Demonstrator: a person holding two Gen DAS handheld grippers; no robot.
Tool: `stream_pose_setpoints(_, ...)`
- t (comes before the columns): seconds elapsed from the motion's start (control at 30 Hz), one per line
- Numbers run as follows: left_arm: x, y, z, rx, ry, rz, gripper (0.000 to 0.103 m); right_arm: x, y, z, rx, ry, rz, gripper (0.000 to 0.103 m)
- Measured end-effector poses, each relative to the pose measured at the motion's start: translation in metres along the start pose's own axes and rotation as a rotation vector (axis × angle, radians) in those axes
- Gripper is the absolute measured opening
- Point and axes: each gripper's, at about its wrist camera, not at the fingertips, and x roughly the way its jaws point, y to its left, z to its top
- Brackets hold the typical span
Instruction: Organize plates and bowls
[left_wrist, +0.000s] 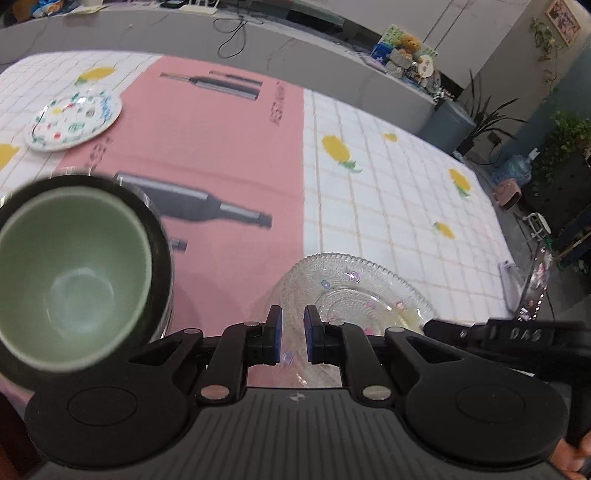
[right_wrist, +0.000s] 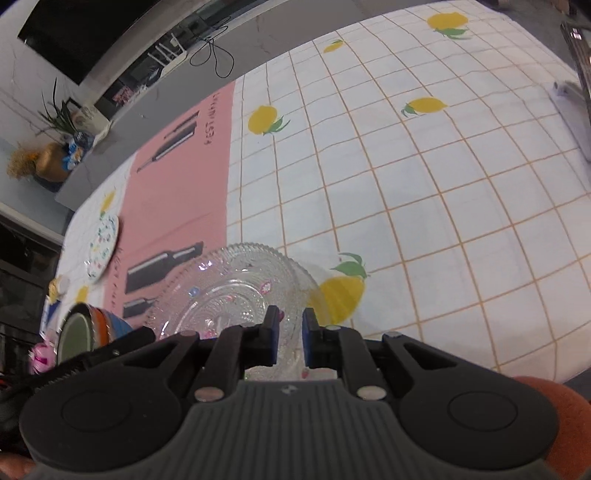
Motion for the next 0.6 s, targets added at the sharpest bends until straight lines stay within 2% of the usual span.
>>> stream_pose_setpoints(0.37, 0.014, -0.006, -0.013, 0.022, -0.03, 0.055, 0.013, 0.021, 0.017, -0.002, -0.091, 0.028, -0.145, 0.014)
stream_pose_setpoints(0.6, 0.02, -0.005, -0.017, 0.034, -0.031, 0.073, 0.013, 0.029, 0.022, -0.003, -0.122, 0.042, -0.179, 0.015)
